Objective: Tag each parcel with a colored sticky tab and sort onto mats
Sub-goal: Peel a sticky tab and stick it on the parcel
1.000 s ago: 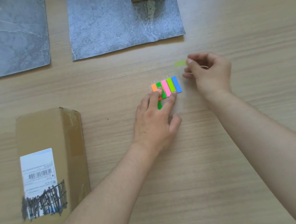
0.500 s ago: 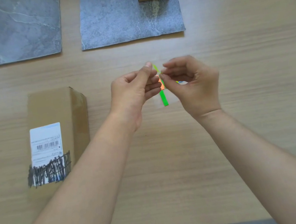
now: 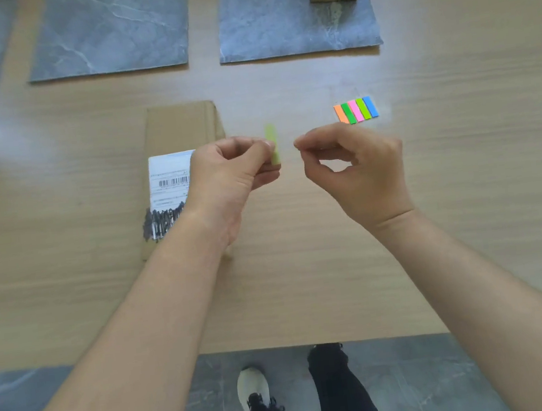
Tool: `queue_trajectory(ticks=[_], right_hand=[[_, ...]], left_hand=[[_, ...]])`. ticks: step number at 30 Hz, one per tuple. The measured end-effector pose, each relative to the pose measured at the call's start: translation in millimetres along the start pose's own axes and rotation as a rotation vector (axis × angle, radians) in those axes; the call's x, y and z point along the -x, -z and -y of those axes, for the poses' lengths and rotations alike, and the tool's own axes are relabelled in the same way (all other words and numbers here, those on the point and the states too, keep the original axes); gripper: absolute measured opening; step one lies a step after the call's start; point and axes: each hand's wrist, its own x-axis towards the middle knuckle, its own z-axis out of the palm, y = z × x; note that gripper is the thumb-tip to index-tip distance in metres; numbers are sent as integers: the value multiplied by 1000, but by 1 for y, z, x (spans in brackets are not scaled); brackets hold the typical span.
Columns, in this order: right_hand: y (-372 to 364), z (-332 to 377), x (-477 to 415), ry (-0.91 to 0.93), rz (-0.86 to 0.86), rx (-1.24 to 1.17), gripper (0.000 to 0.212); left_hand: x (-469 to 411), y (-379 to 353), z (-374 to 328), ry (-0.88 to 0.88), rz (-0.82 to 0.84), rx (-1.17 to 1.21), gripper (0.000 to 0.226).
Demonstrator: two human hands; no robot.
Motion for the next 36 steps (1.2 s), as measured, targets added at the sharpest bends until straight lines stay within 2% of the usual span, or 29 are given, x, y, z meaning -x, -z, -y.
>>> queue_trajectory(ticks=[4,11,14,17,19,21,32,36], right_hand=[[-28,40,33,-132,-52,-73,19],[-73,82,73,-165,24,3,28],[-86,85,79,-69,196,101,41],[-95,88,84,-24,467,226,54],[-99,87,86,0,599,326,58],[-101,85,86,13,660,398,55],[-110,69,87,-24,492,315,30],[-118,67,88,5,409,292,14]], left_hand=[[27,55,11,-81,-24,-40,7],[62,123,38,-161,-23,-108,5],[70,137,58,-191,-58,-147,4],[77,145,88,-166,-94,-173,12],[78,147,109,-154,-111,-209,12],[77,145,121,-158,-130,-241,6],[58,139,132,-173,-175,-231,9],[52,141,132,-168,-178,-193,10]])
